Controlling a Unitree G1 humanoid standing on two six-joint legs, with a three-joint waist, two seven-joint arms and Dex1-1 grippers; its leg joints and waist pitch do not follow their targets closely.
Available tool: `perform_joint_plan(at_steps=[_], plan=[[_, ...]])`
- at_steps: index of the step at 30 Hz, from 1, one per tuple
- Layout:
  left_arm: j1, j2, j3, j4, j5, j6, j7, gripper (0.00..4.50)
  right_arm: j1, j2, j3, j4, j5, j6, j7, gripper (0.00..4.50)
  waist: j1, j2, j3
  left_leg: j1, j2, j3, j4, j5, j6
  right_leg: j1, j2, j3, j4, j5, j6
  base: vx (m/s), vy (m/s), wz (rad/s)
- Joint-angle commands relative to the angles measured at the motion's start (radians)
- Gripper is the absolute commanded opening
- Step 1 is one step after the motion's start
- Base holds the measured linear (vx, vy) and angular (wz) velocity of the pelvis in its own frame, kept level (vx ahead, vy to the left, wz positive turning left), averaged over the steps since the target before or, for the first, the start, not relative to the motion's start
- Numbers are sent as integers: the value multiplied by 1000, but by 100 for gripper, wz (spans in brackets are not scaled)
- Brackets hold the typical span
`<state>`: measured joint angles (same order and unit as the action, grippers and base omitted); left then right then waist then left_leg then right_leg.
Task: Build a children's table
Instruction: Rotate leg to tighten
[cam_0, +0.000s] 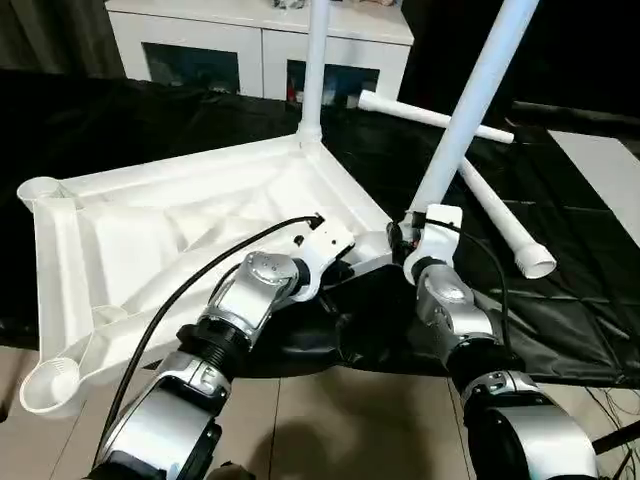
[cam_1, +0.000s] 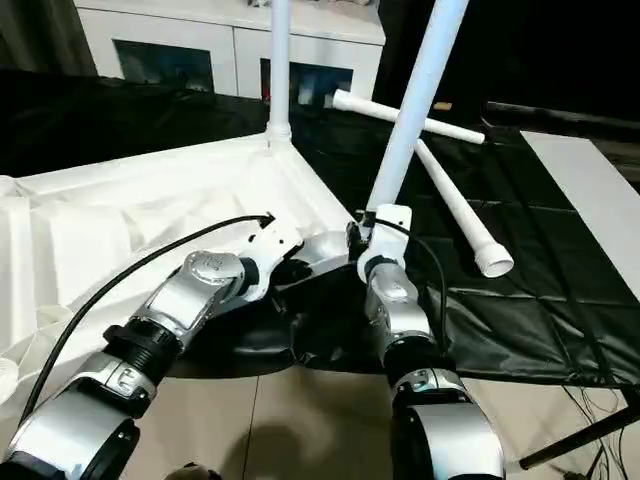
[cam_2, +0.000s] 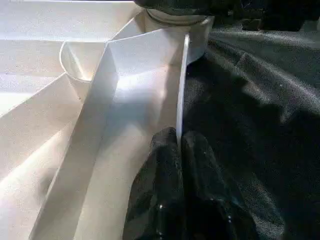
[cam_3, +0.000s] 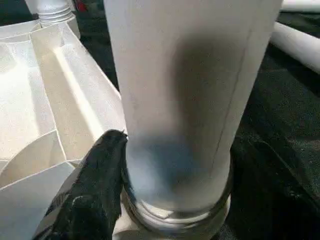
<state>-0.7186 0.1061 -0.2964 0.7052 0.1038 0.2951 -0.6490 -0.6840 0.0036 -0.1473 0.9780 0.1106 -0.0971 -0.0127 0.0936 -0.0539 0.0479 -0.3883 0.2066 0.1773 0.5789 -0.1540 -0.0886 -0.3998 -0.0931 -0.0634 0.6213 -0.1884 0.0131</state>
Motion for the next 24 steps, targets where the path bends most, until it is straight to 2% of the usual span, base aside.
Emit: perform_joint_plan(at_steps=[1,2,3,4,5,7,8,10,12,16,19,20,24], plan=[[-23,10,33,14,9,-31,83,0,20,53,47,-69,25,-43,110,300,-3,1,-64,22,19,-2,-71,-307,3,31,-47,36,-90,-277,-139,0,0,0],[-11,24,32,-5,9,-33,64,0,45,33,55,-114,23,-42,128,300,-1,2,-64,22,19,-1,-70,-295,6,31,-47,37,-89,-257,-143,0,0,0],[-2,33,33,-17,5,-35,46,0,67,18,60,-149,25,-40,155,300,2,0,-65,19,19,0,-69,-272,14,36,-46,37,-86,-226,-147,0,0,0],[5,37,34,-24,3,-33,39,0,82,12,61,-167,31,-32,175,300,2,6,-67,15,19,-1,-68,-241,22,39,-47,37,-79,-188,-155,0,0,0],[7,39,32,-25,4,-35,35,0,88,10,62,-172,35,-24,188,300,0,3,-68,14,19,0,-67,-222,25,40,-45,36,-77,-169,-160,0,0,0],[10,40,31,-24,4,-37,31,0,100,9,70,-183,38,-20,215,300,-1,4,-68,14,18,1,-65,-212,30,41,-45,36,-76,-153,-172,0,0,0],[11,41,30,-24,4,-40,28,0,104,9,72,-185,34,-20,218,300,0,12,-68,15,19,1,-65,-206,29,40,-44,37,-75,-140,-178,0,0,0],[13,40,29,-24,4,-42,27,0,106,12,68,-184,37,-23,227,300,-2,7,-68,16,18,2,-65,-203,32,41,-43,36,-73,-128,-186,0,0,0],[13,40,30,-24,2,-40,26,0,104,15,61,-184,41,-27,237,300,-3,9,-67,17,19,2,-66,-209,31,41,-44,36,-75,-136,-191,0,0,0],[15,42,29,-30,0,-38,24,0,106,22,53,-208,50,-15,244,300,-5,8,-65,19,20,2,-67,-234,28,39,-45,37,-79,-173,-185,0,0,0],[18,44,31,-36,-1,-35,22,0,106,26,52,-218,52,-10,252,300,-5,8,-66,19,20,3,-67,-226,28,40,-45,38,-79,-166,-185,0,0,0],[20,47,32,-39,-1,-32,21,0,105,28,51,-221,52,-11,253,300,-5,3,-65,18,20,3,-67,-223,30,40,-45,37,-79,-166,-185,0,0,0],[23,52,34,-44,-2,-29,18,0,104,30,47,-226,52,-15,252,300,-5,7,-64,18,20,3,-68,-216,31,39,-45,37,-79,-169,-184,0,0,0]])
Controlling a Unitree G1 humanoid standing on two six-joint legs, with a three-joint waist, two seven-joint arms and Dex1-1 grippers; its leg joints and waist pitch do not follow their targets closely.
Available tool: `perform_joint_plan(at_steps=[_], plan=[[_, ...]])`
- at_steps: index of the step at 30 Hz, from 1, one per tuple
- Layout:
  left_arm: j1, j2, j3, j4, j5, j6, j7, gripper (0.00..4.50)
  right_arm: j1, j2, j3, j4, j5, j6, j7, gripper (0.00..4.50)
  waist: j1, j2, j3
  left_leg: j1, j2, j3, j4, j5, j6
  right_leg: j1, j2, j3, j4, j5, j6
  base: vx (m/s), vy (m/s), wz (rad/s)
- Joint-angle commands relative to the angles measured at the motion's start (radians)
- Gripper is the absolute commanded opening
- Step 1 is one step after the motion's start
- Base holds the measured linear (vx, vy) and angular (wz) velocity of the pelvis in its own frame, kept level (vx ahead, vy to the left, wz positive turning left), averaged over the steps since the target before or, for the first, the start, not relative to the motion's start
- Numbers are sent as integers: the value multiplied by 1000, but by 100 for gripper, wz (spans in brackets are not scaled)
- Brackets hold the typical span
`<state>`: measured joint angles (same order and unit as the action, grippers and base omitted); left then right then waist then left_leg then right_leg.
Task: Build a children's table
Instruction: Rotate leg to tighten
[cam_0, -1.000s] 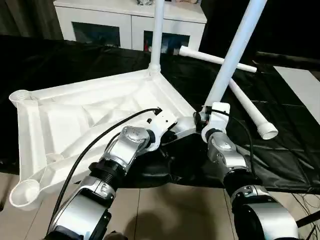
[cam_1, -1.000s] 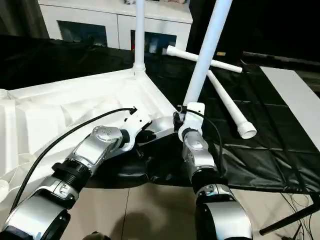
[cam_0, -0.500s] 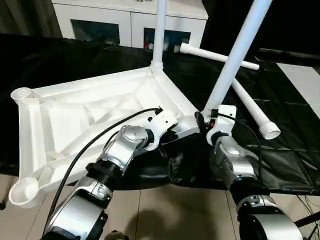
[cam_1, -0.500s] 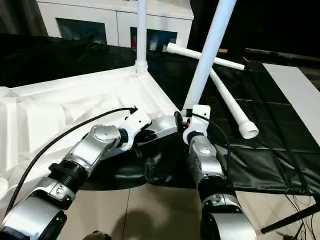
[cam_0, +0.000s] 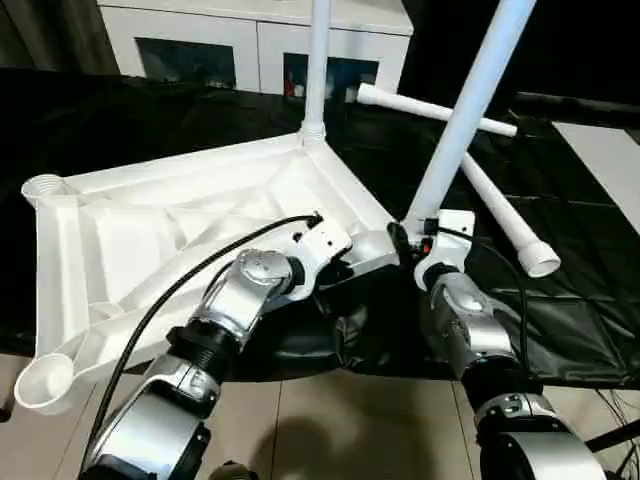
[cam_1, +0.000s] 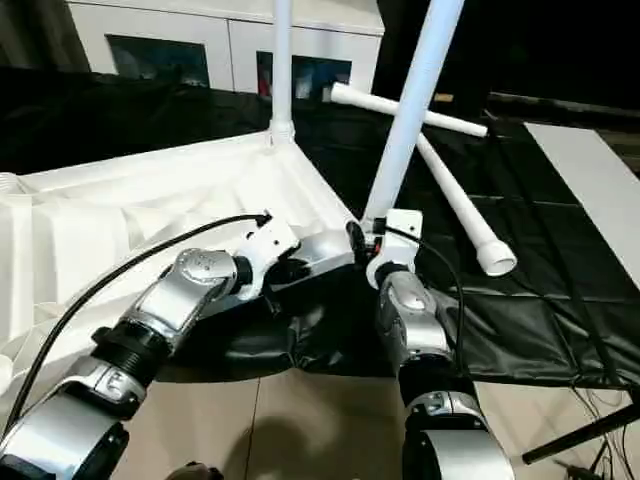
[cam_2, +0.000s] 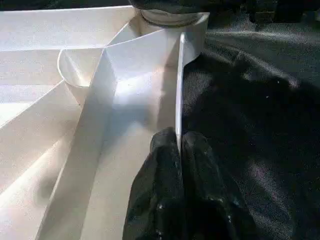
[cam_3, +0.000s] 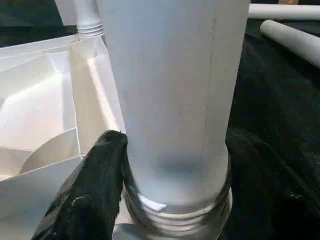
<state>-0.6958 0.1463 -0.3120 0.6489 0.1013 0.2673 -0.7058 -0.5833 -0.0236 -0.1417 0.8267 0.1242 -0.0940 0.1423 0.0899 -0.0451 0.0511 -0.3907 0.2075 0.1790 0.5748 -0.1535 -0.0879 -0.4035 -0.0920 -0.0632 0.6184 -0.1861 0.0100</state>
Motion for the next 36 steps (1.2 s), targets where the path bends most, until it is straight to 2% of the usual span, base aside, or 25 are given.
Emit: perform_joint_plan(at_steps=[1,5,6,11,14,17,20,25,28,30,34,35,36], plan=[[0,13,49,12,1,-2,75,0,3,56,41,-76,38,-18,97,300,-1,-2,-67,21,19,2,-64,-219,30,42,-46,37,-77,-175,-180,0,0,0],[0,14,48,10,1,1,72,0,6,52,43,-80,35,-13,103,300,-2,-2,-67,21,19,1,-64,-223,26,42,-46,38,-77,-179,-178,0,0,0],[-1,14,48,12,1,0,71,0,5,51,43,-80,35,-11,107,300,-2,1,-67,21,20,1,-64,-221,26,42,-46,38,-76,-173,-180,0,0,0],[-4,15,46,14,1,0,68,0,4,48,46,-81,33,-9,120,300,-2,-1,-68,20,19,1,-64,-215,29,43,-46,38,-76,-169,-180,0,0,0],[0,20,43,5,1,4,61,0,3,41,61,-80,21,-8,142,300,-2,-1,-67,21,19,1,-65,-222,28,42,-46,38,-77,-177,-181,0,0,0],[16,43,27,-32,0,5,9,0,-4,24,82,-79,18,27,202,300,-3,-2,-67,17,20,0,-65,-217,33,46,-46,37,-75,-170,-183,0,0,0],[38,73,12,-79,0,16,-39,0,-11,-3,103,-83,3,47,246,300,-6,1,-70,18,21,0,-64,-194,36,47,-45,36,-70,-132,-194,0,0,0],[66,105,6,-118,-3,22,-70,0,-13,-30,99,-87,21,54,328,286,-7,0,-72,21,22,3,-59,-153,55,49,-43,37,-61,-57,-226,0,0,0],[81,119,-2,-146,-8,24,-96,0,-6,-42,110,-101,19,64,368,286,-8,0,-71,20,21,4,-60,-154,56,50,-43,37,-61,-55,-231,0,0,0],[121,162,-20,-218,-26,19,-175,0,27,-87,152,-156,17,90,470,286,-8,-4,-70,19,23,5,-59,-151,66,51,-44,39,-60,-52,-231,0,0,0],[154,205,-40,-280,-43,5,-254,0,52,-120,161,-189,27,103,540,286,-10,-2,-68,20,22,5,-59,-159,69,48,-43,39,-61,-65,-233,0,0,0],[156,208,-42,-284,-44,2,-261,0,54,-122,161,-191,28,104,546,286,-10,-2,-67,24,24,6,-60,-178,65,46,-43,40,-65,-89,-232,0,0,0],[184,246,-60,-338,-63,0,-332,0,73,-150,163,-211,39,110,604,286,-10,-3,-66,23,25,5,-62,-191,58,47,-44,40,-65,-116,-226,0,0,0]])
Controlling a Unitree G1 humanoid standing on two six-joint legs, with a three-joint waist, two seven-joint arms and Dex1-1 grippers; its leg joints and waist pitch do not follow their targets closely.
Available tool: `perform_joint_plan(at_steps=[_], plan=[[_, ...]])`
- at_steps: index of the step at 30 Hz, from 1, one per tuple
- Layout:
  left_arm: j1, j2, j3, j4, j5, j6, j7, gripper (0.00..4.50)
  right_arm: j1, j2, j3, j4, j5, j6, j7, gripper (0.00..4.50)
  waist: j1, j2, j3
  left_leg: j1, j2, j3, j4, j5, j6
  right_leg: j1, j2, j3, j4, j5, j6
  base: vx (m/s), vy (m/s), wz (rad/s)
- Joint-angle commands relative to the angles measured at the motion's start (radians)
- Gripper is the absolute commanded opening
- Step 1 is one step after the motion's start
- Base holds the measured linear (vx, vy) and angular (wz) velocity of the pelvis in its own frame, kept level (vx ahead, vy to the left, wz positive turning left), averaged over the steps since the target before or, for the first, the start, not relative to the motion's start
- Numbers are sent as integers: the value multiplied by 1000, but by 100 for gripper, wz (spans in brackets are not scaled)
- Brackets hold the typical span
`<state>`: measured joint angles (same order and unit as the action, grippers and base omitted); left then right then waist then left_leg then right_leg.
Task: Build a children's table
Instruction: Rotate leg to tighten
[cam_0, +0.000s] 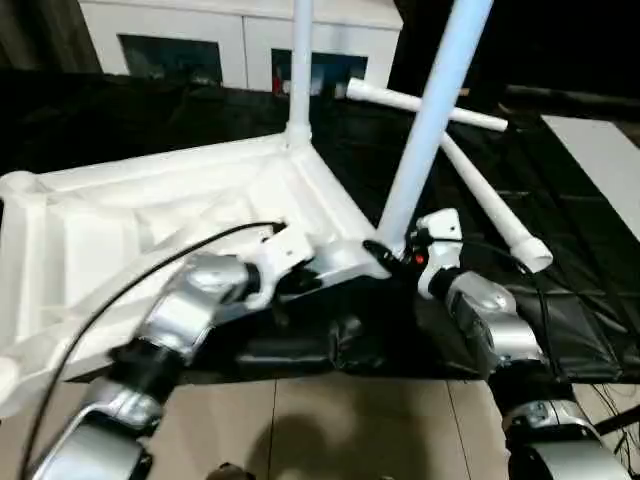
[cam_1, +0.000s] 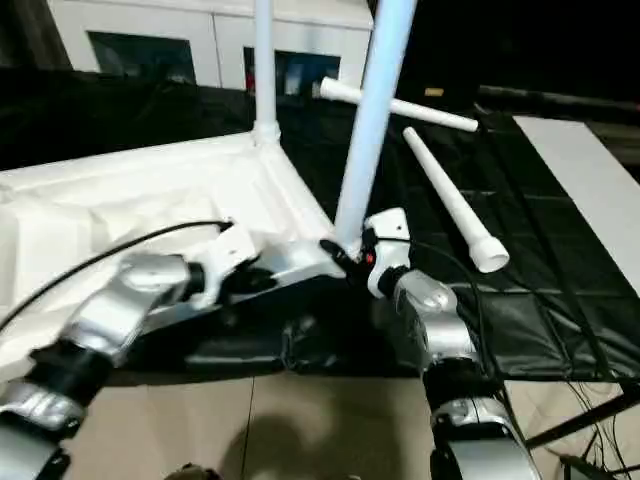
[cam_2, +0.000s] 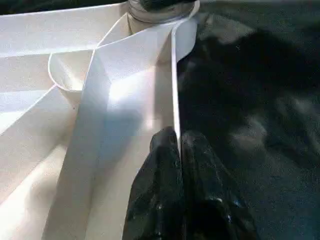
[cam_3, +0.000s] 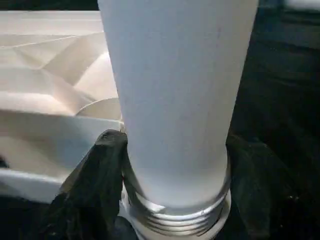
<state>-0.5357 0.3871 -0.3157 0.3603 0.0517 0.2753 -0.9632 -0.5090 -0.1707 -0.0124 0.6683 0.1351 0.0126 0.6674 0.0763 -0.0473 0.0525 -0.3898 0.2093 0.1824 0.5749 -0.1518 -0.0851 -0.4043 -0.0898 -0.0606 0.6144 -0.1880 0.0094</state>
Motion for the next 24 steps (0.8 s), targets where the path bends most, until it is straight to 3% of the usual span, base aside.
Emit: perform_joint_plan(at_steps=[1,8,14,24], plan=[[31,18,-62,-65,-17,-7,-94,0,5,-13,35,-59,32,4,100,286,4,1,-68,23,25,0,-62,-200,52,47,-47,37,-61,-120,-224,0,0,0],[54,62,-66,-130,-31,22,-145,0,49,-66,33,-109,62,36,194,264,10,-1,-64,28,25,1,-66,-234,28,42,-46,39,-67,-172,-214,0,0,0],[61,74,-64,-153,-32,29,-149,0,71,-76,33,-145,71,48,212,263,12,-2,-69,25,22,1,-62,-187,36,46,-44,38,-58,-99,-224,0,0,0],[65,75,-65,-165,-27,37,-148,0,90,-64,8,-184,84,14,192,263,13,-3,-69,26,21,1,-60,-190,37,46,-44,38,-59,-110,-224,0,0,0]])
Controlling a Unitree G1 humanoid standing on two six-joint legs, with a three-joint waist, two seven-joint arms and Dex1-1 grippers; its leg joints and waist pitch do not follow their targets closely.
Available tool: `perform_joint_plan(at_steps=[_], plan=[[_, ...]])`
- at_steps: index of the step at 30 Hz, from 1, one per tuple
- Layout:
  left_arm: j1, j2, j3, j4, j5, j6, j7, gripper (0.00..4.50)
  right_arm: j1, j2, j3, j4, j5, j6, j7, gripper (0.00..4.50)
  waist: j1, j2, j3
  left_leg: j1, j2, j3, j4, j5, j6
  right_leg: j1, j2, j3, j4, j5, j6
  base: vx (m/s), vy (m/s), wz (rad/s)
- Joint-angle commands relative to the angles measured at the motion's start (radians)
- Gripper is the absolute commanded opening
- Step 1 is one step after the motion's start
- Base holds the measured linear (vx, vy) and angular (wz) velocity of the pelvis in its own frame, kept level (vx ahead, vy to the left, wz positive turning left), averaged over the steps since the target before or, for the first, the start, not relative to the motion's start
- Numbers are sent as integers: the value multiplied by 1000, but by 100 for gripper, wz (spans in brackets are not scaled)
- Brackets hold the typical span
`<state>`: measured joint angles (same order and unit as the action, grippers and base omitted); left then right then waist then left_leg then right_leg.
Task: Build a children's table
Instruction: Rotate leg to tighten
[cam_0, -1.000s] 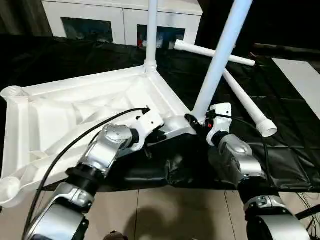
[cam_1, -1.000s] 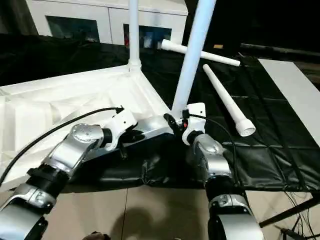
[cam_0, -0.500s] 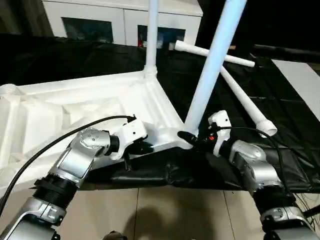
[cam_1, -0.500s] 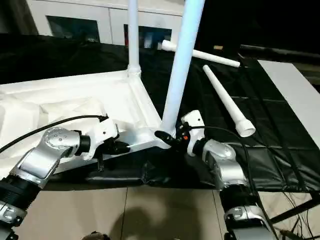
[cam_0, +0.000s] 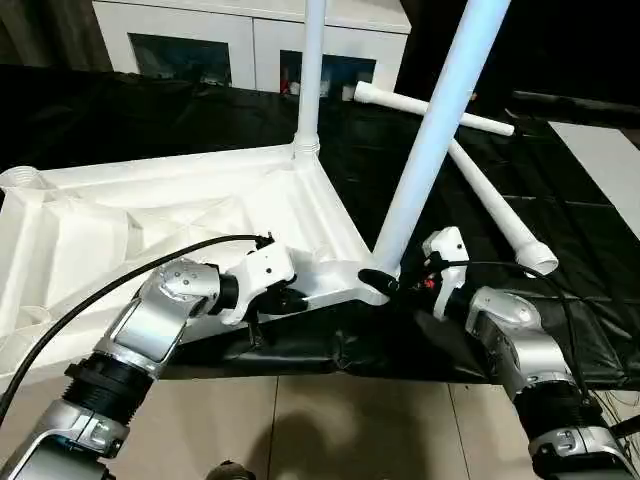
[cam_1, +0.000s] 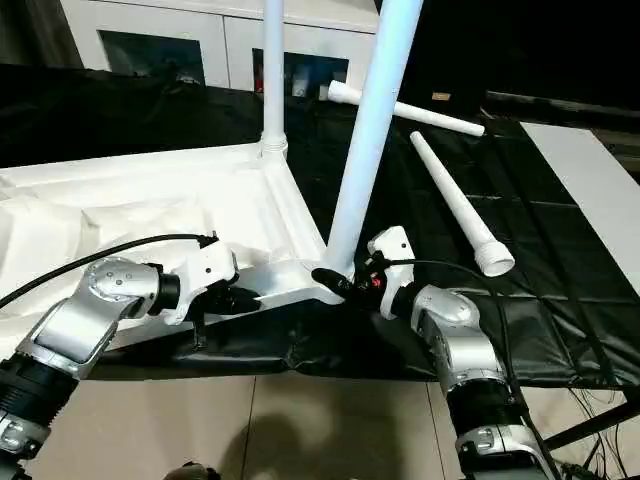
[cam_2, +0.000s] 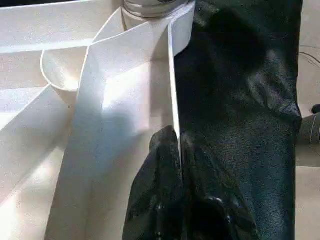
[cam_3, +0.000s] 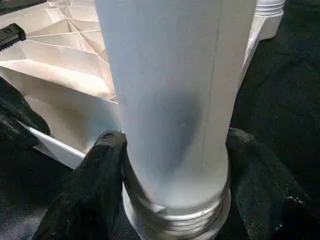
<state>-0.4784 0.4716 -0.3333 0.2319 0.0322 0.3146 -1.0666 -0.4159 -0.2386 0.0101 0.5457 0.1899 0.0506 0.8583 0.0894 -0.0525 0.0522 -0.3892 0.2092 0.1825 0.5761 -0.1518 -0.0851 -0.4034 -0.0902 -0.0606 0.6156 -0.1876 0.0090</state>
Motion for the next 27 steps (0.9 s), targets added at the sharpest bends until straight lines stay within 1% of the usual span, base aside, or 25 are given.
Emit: perform_joint_plan(at_steps=[1,3,5,6,7,10,12,14,15,16,17,18,20,22,23,24,26,27], plan=[[8,-9,-47,-36,-4,-6,-38,0,-1,4,-16,-66,30,-26,-1,263,1,2,-69,24,21,1,-61,-186,38,46,-43,38,-59,-106,-223,0,0,0],[7,-8,-46,-33,5,-14,-25,0,0,2,-11,-61,8,-46,-26,263,1,2,-69,24,21,1,-61,-179,40,45,-43,37,-58,-98,-223,0,0,0],[7,-8,-46,-32,8,-16,-21,0,-2,8,-16,-58,11,-55,-33,263,1,1,-69,24,21,1,-61,-184,39,45,-43,37,-59,-106,-222,0,0,0],[7,-8,-46,-32,8,-15,-20,0,-3,11,-18,-60,17,-56,-29,319,1,2,-69,24,21,1,-61,-188,37,45,-44,37,-60,-115,-220,0,0,0],[9,-9,-46,-36,5,-13,-21,0,-2,18,-25,-77,37,-48,-20,333,0,2,-69,25,21,0,-61,-194,36,45,-44,37,-60,-121,-219,0,0,0],[11,-12,-47,-45,0,-6,-25,0,-5,30,-41,-110,71,-47,-10,339,1,2,-69,24,22,0,-61,-197,38,45,-45,38,-59,-119,-215,0,0,0],[11,-12,-50,-44,2,-7,-25,0,-6,33,-48,-124,81,-58,-10,375,3,5,-68,28,24,0,-63,-202,37,41,-43,37,-59,-124,-212,0,0,0],[11,-13,-51,-43,4,-8,-24,0,-4,37,-56,-131,88,-79,-18,385,4,6,-68,30,24,0,-64,-211,30,40,-43,38,-61,-132,-211,0,0,0],[11,-14,-51,-42,5,-9,-23,0,-3,40,-64,-133,96,-86,-25,399,6,5,-68,29,23,0,-64,-224,22,40,-43,38,-62,-143,-208,0,0,0],[11,-14,-51,-42,5,-9,-23,0,-3,40,-64,-133,96,-86,-25,399,6,5,-68,29,23,0,-64,-224,22,40,-43,38,-62,-143,-208,0,0,0],[9,-14,-51,-39,6,-10,-22,0,-1,41,-66,-133,94,-91,-29,419,7,4,-69,29,23,-1,-65,-227,18,41,-44,38,-62,-145,-205,0,0,0],[9,-14,-51,-39,6,-10,-22,0,-1,41,-66,-133,94,-91,-29,419,7,3,-69,28,22,-1,-64,-224,17,42,-43,37,-62,-142,-203,0,0,0],[8,-15,-51,-37,6,-10,-20,0,12,44,-60,-144,93,-83,-29,436,7,3,-69,27,21,-1,-64,-221,19,42,-44,38,-61,-139,-203,0,0,0],[6,-15,-51,-37,6,-9,-19,0,24,48,-54,-156,92,-74,-36,444,7,3,-69,27,21,0,-63,-212,22,43,-43,38,-61,-130,-203,0,0,0],[4,-13,-52,-34,7,-10,-17,0,27,41,-43,-150,55,-78,-77,444,9,4,-69,26,21,-1,-64,-206,21,43,-43,38,-60,-127,-200,0,0,0],[4,-13,-52,-34,7,-10,-17,0,27,41,-43,-150,55,-78,-77,444,8,4,-70,26,20,-1,-64,-203,18,44,-43,37,-60,-126,-201,0,0,0],[2,-12,-53,-31,8,-11,-15,0,32,20,-25,-141,27,-72,-89,444,7,4,-69,27,20,-1,-64,-213,13,42,-42,37,-61,-141,-199,0,0,0],[2,-11,-53,-31,8,-12,-14,0,33,18,-24,-141,25,-72,-87,444,7,4,-69,28,20,-1,-64,-217,11,43,-42,37,-62,-144,-198,0,0,0]])
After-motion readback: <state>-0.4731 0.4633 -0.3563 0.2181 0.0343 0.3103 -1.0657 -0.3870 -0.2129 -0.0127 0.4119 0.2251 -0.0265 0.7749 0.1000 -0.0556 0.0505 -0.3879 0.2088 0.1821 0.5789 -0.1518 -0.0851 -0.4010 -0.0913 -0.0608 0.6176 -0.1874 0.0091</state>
